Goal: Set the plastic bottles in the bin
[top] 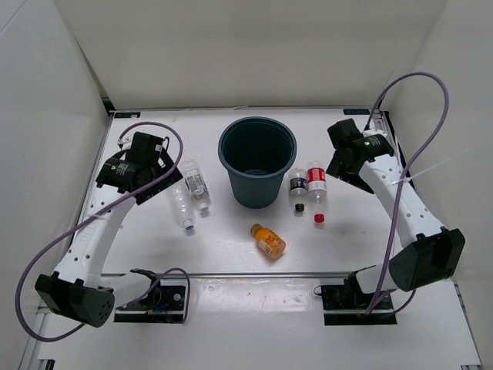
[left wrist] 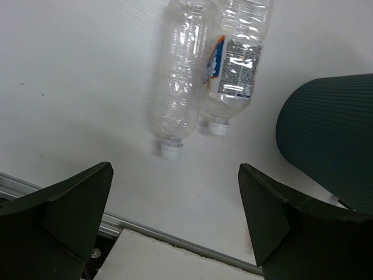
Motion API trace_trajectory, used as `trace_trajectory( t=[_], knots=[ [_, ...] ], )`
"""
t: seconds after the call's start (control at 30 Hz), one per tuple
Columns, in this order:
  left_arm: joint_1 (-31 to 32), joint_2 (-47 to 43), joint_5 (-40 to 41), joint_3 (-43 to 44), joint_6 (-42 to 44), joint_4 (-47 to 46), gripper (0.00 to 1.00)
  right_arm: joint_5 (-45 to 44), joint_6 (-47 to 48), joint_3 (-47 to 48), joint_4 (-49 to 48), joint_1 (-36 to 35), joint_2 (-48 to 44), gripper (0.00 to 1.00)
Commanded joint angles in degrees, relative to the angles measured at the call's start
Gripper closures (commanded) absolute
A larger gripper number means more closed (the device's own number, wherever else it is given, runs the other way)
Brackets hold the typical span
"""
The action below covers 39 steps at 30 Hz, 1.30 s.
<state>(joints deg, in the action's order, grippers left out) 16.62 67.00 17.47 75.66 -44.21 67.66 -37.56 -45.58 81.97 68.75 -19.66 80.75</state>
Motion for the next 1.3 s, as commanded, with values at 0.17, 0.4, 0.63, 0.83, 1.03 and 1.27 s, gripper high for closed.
trace_trajectory(
  t=[0.17,0.4,0.63,0.83,1.03,1.27],
  knots=[
    [-3.61,2.42,-1.65,1.33,1.23,2.39,0.00,11.82,8.51,1.16,0.84,0.85,11.50,0.00],
    [-3.61,5.41,-5.61,0.53,2.63,-0.60,0.00,20.15,12.01,-0.32,-8.98,2.08,16.36,0.00],
    [-3.61,10.86,-7.63,3.09,2.63,-0.60,0.00,29.91,14.73,3.72,-13.20,5.33,26.90,0.00],
    [-3.61,13.24,-8.16,4.14,2.63,-0.60,0.00,31.14,14.21,3.72,-15.74,7.44,31.66,0.00],
    [-3.61,15.87,-10.36,3.62,3.16,-1.74,0.00,32.99,14.21,0.03,-18.48,10.34,31.23,0.38],
    [-4.23,16.41,-10.88,3.62,2.11,-3.58,0.00,28.42,7.63,6.86,-6.19,10.96,20.43,0.65]
  ],
)
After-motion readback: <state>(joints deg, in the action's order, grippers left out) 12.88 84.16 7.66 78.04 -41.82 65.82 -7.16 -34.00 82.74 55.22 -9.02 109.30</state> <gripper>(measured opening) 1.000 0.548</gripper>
